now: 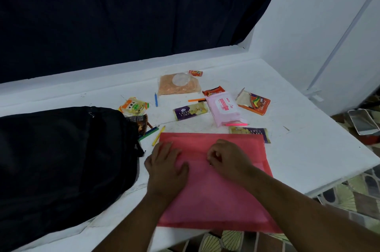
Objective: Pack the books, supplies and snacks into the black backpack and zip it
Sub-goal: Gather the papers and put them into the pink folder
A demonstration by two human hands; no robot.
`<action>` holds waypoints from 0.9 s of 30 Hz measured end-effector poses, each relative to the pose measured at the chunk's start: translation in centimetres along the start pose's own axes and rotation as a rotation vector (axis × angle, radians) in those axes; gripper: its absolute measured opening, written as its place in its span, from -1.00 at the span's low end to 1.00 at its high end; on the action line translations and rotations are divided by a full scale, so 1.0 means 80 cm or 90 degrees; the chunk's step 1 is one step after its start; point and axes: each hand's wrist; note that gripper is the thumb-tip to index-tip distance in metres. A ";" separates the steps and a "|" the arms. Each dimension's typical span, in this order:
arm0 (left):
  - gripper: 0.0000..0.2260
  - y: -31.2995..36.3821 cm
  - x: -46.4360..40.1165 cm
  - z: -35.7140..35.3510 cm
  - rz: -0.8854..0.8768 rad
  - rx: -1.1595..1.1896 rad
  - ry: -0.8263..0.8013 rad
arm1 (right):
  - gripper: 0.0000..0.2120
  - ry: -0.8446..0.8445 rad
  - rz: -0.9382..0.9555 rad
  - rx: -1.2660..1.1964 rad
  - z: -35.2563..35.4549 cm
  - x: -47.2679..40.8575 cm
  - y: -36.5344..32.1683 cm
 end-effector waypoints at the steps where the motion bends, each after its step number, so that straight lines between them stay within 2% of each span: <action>1: -0.56 0.002 0.001 0.004 0.043 0.018 0.020 | -0.97 0.012 -0.007 -0.018 0.001 0.002 0.002; 4: -0.59 0.007 -0.001 0.010 0.162 0.055 0.066 | -0.92 0.022 -0.023 -0.035 0.009 0.015 0.011; 7: -0.45 0.016 -0.007 0.016 0.297 0.096 0.056 | -0.68 0.070 -0.065 0.014 0.025 0.040 0.030; 10: -0.36 0.022 -0.012 0.021 0.342 0.084 0.030 | -0.50 0.153 -0.168 0.095 0.042 0.062 0.050; 13: -0.31 0.031 -0.017 0.029 0.374 0.114 0.044 | -0.36 0.154 -0.287 0.096 0.051 0.076 0.060; 17: -0.42 0.028 -0.024 0.038 0.418 0.408 0.096 | -0.32 0.154 -0.342 -0.005 0.050 0.081 0.068; 20: -0.69 0.023 -0.030 0.049 0.497 0.668 0.075 | -0.33 0.172 -0.329 -0.091 0.051 0.084 0.077; 21: -0.77 0.024 -0.030 0.053 0.485 0.725 0.054 | -0.34 0.186 -0.324 -0.132 0.053 0.086 0.080; 23: -0.86 0.031 -0.026 0.067 0.425 0.734 0.038 | -0.37 0.216 -0.288 -0.206 0.059 0.088 0.085; 25: -0.85 0.034 -0.024 0.078 0.364 0.728 0.053 | -0.37 0.236 -0.243 -0.281 0.069 0.087 0.086; 27: -0.82 0.032 -0.025 0.089 0.341 0.771 0.074 | -0.28 0.237 -0.219 -0.397 0.081 0.081 0.088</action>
Point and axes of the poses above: each hand's wrist, its own x-axis away from the middle knuckle, its own z-axis out of the back of the hand, y = z × x, and after that the axes turned 1 degree about -y, right-handed
